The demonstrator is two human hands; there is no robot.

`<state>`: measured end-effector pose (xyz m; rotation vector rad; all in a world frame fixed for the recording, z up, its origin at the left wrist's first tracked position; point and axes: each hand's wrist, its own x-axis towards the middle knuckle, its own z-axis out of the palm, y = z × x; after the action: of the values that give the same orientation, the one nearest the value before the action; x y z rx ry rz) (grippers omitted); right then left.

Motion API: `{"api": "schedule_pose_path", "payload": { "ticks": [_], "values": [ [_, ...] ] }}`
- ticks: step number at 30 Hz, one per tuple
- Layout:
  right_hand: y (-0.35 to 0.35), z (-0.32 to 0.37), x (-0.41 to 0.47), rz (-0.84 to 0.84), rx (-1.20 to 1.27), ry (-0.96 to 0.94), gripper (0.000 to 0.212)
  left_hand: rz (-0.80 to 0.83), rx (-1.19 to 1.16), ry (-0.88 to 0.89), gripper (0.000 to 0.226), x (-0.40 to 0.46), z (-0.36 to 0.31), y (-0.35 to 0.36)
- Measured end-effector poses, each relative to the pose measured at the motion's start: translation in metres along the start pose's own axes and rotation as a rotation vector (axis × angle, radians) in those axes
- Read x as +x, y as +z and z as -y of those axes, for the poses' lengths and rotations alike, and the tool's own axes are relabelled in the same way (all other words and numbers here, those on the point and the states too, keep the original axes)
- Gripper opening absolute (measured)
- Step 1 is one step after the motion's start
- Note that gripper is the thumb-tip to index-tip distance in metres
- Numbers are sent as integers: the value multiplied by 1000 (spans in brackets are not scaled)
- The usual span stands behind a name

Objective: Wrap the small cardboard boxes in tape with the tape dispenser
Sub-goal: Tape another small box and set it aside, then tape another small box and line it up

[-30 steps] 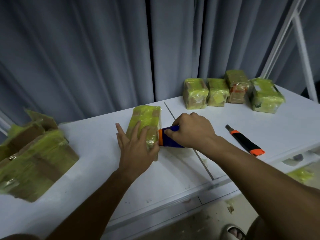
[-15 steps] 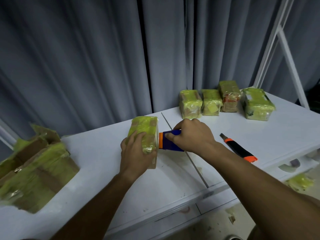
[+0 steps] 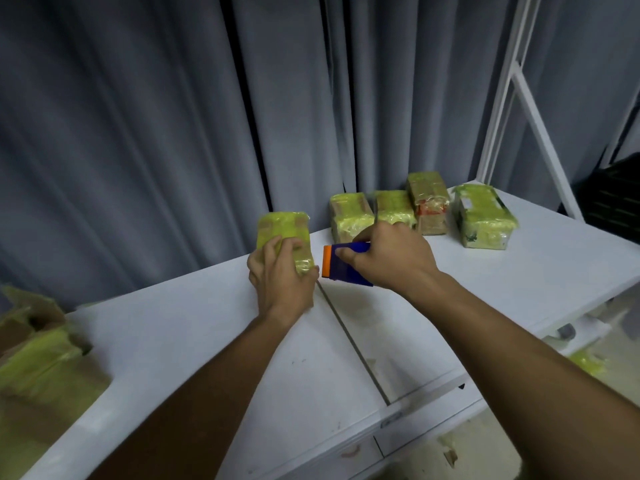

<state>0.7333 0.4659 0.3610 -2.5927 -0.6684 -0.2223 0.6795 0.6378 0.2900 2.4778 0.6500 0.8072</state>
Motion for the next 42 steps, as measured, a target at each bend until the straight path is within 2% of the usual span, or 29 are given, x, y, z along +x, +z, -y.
{"api": "schedule_pose_path", "payload": {
  "ticks": [11, 23, 33, 39, 42],
  "values": [
    [27, -26, 42, -55, 44, 36, 45, 33, -35, -95, 36, 69, -8, 58],
    [54, -31, 65, -83, 22, 103, 47, 47, -74, -51, 30, 98, -5, 106],
    [49, -25, 62, -62, 7, 115, 51, 222, -30, 31, 34, 104, 4, 91],
    [24, -15, 50, -61, -26, 91, 47, 327, 102, 67, 38, 101, -4, 68],
    [12, -8, 39, -53, -31, 82, 47, 337, 126, 160, 43, 93, -8, 50]
  ]
}}
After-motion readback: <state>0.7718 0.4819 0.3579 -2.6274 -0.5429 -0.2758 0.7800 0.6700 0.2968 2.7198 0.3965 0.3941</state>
